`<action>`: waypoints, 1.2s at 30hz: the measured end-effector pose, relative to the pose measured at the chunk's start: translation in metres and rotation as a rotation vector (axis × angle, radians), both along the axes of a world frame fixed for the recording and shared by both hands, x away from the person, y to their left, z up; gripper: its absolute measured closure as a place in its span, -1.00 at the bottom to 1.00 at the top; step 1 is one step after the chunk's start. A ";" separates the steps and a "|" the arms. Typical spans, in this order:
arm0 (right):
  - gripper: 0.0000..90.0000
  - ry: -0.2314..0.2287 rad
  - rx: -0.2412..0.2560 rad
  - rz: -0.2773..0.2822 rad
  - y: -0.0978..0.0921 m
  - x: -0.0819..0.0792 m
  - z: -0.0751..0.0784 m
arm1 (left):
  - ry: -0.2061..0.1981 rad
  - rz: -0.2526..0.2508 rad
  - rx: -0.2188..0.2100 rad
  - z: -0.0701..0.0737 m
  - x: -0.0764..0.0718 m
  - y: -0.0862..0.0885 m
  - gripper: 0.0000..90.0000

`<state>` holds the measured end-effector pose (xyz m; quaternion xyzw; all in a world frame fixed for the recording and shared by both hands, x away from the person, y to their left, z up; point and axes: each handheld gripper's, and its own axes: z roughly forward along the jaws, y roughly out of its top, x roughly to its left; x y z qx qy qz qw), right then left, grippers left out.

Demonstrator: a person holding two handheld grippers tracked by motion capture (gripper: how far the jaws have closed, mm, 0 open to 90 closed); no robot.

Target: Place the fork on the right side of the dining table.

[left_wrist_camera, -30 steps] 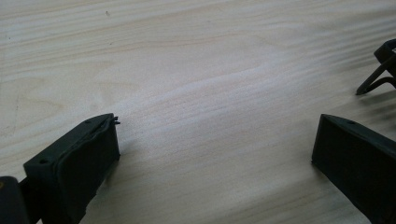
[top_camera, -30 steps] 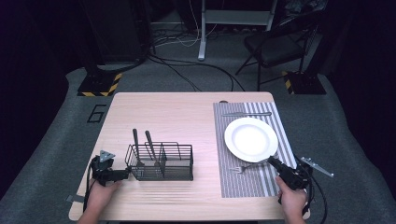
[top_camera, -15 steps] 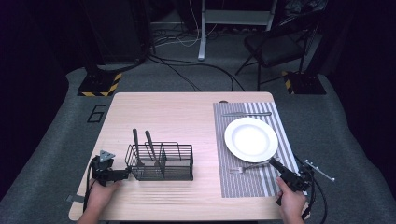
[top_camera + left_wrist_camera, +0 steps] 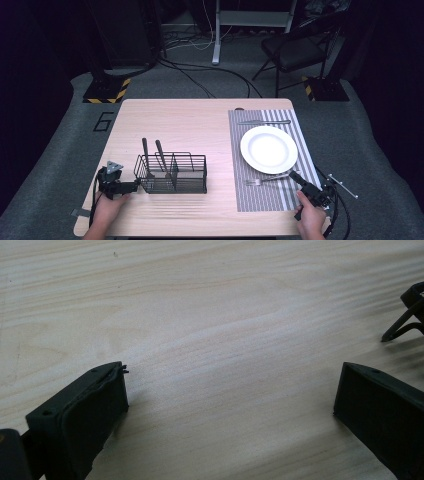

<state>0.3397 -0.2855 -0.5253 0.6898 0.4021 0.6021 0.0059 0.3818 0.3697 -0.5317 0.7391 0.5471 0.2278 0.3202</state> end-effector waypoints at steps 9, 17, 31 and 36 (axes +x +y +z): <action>0.84 0.035 0.066 -0.014 -0.005 0.001 -0.008 | 0.000 0.000 0.000 0.000 0.000 0.000 -0.99; 0.84 0.067 0.118 -0.023 -0.009 0.002 -0.015 | 0.000 0.000 0.000 0.000 0.000 0.000 -0.99; 0.80 0.093 0.143 -0.048 -0.012 0.002 -0.020 | 0.000 0.000 0.000 0.000 0.000 0.000 -0.99; 0.76 0.100 0.141 -0.057 -0.013 0.002 -0.021 | 0.000 0.000 0.000 0.000 0.000 0.000 -0.99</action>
